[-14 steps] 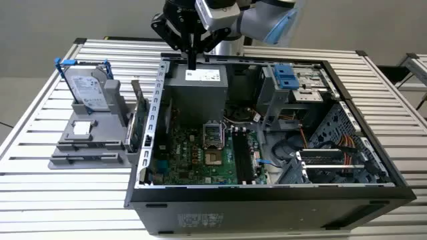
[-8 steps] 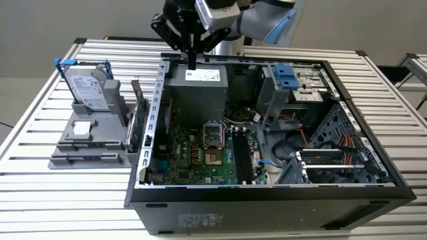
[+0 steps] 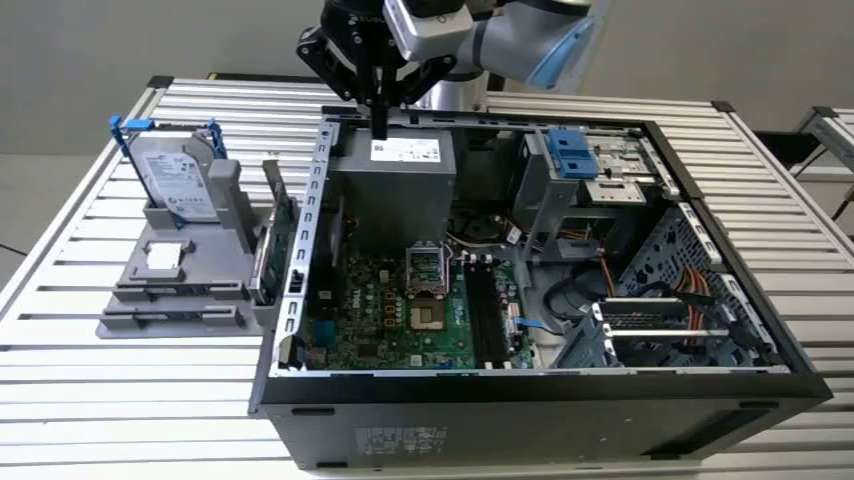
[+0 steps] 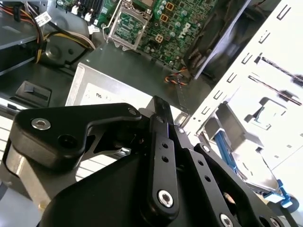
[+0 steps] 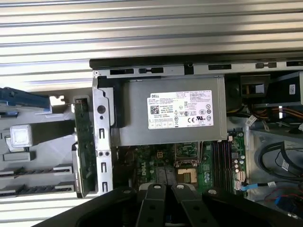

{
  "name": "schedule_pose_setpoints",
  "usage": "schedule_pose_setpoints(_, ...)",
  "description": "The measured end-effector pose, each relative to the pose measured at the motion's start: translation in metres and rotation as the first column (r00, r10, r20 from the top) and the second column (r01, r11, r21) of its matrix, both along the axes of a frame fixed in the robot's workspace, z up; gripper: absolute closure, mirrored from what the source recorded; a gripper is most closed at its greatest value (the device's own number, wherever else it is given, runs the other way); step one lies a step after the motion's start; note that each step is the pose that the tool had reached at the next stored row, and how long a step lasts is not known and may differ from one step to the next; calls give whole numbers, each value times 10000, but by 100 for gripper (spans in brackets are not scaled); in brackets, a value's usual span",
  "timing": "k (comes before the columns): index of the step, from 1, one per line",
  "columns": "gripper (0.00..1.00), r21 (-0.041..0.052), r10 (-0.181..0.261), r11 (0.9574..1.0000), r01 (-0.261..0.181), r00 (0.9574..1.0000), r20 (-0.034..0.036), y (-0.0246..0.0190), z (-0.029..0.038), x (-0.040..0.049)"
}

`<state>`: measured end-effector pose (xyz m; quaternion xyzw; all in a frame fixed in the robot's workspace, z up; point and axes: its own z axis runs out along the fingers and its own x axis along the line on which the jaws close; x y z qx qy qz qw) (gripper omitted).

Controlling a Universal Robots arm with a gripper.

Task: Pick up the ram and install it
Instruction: 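Reach for the ram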

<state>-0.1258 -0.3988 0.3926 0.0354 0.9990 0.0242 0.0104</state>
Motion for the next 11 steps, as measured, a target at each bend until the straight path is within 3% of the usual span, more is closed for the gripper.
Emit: schedule_pose_setpoints(11,100,0,0,10000,0,10000,-1,0,0,-63)
